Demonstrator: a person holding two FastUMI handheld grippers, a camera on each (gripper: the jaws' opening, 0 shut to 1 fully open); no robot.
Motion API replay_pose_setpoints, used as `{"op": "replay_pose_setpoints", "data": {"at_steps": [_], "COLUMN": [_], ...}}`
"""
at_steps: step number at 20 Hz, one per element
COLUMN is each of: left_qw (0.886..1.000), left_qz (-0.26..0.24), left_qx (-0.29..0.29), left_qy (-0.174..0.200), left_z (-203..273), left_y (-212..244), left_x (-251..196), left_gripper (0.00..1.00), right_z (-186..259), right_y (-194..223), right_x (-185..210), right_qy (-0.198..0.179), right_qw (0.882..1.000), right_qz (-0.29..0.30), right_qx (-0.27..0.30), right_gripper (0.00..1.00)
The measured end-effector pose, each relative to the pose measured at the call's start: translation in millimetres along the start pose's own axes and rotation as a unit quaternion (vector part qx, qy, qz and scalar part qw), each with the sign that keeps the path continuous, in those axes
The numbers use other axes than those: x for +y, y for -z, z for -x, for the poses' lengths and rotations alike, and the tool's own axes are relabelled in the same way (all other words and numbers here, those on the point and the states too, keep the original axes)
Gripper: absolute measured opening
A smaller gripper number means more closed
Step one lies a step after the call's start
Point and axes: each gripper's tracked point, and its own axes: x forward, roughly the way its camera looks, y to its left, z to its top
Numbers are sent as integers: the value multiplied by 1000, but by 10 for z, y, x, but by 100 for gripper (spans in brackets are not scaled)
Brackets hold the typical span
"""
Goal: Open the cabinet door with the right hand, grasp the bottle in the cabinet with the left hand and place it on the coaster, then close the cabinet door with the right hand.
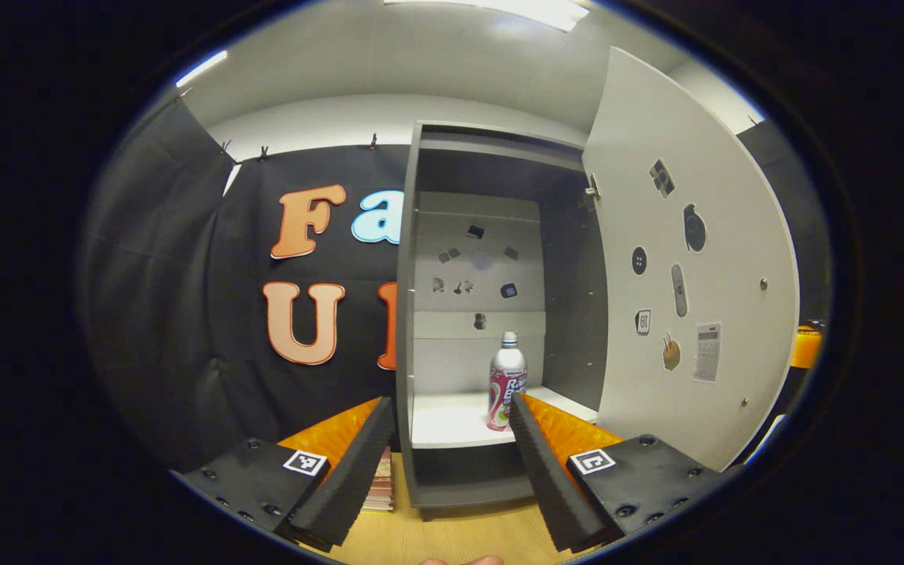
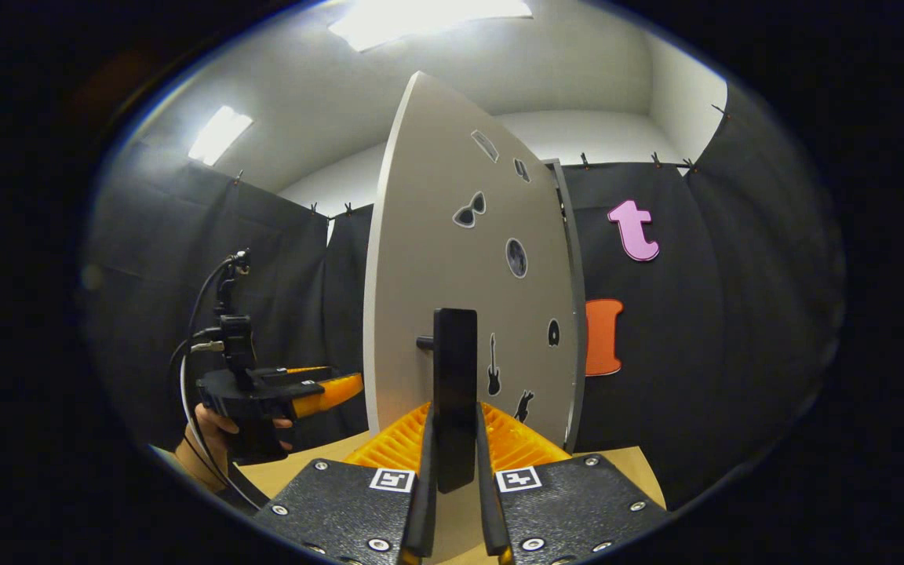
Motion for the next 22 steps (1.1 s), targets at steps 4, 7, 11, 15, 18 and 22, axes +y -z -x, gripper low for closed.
{"op": "replay_pose_setpoints", "data": {"at_steps": [4, 7, 11, 15, 18, 22], "left_qw": [1000, 999, 998, 997, 997, 996], "left_qz": [5, 16, 20, 25, 23, 32], "left_qx": [9, 19, 32, 47, 53, 72], "left_qy": [26, 37, 45, 56, 52, 47], "left_z": [-193, -365, -616, -886, -1125, -1386], "left_y": [88, 181, 299, 452, 581, 838], "left_x": [-295, -440, -622, -812, -870, -914], "left_gripper": [100, 93, 93, 96, 97, 100], "right_z": [14, 5, -34, -34, -45, 73], "right_y": [-4, -18, 37, 72, 137, 41], "right_x": [-46, -74, -86, -189, -299, -515], "right_qy": [4, 9, 1, 11, 31, 59], "right_qw": [1000, 1000, 1000, 1000, 999, 998], "right_qz": [6, 22, 21, -1, -11, -17], "right_qx": [1, -4, -2, -2, 1, -17], "right_gripper": [23, 23, 33, 38, 46, 45]}}
